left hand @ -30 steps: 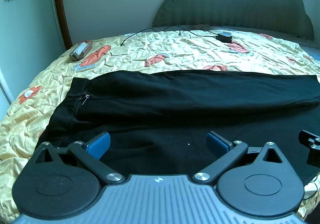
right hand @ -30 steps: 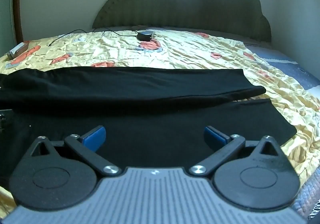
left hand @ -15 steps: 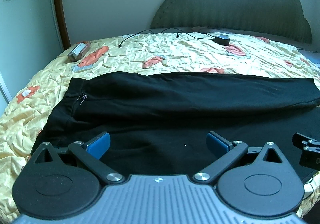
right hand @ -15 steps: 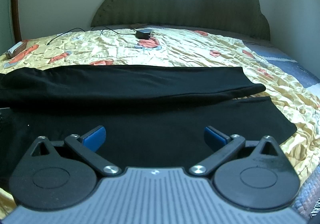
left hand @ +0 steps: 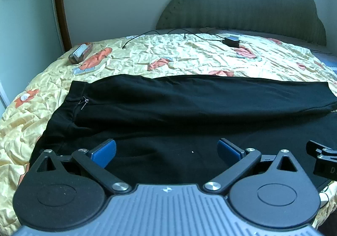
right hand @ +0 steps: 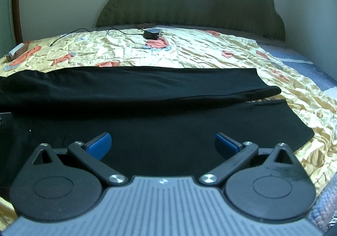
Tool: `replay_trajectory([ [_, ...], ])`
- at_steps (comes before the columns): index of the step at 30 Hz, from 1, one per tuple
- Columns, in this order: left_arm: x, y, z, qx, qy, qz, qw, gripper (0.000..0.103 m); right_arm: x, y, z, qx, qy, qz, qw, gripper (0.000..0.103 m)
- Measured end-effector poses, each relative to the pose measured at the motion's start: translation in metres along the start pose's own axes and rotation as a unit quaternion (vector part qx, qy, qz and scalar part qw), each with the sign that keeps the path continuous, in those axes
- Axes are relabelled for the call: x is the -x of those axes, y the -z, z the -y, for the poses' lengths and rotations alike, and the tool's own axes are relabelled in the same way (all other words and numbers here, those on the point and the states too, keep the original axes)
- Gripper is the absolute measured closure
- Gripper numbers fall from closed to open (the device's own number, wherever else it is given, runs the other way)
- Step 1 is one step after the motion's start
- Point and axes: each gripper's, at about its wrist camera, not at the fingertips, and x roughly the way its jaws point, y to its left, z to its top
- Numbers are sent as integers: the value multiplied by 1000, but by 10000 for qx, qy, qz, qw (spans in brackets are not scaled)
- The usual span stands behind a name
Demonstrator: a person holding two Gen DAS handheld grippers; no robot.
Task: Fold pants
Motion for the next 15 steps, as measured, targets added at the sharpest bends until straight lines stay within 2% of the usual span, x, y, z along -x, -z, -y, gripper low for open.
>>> replay_trajectory([
  [15,-5,3,-4,59,43,-47,10000,0,1,1,-1,-13,-37,10,10000,0],
])
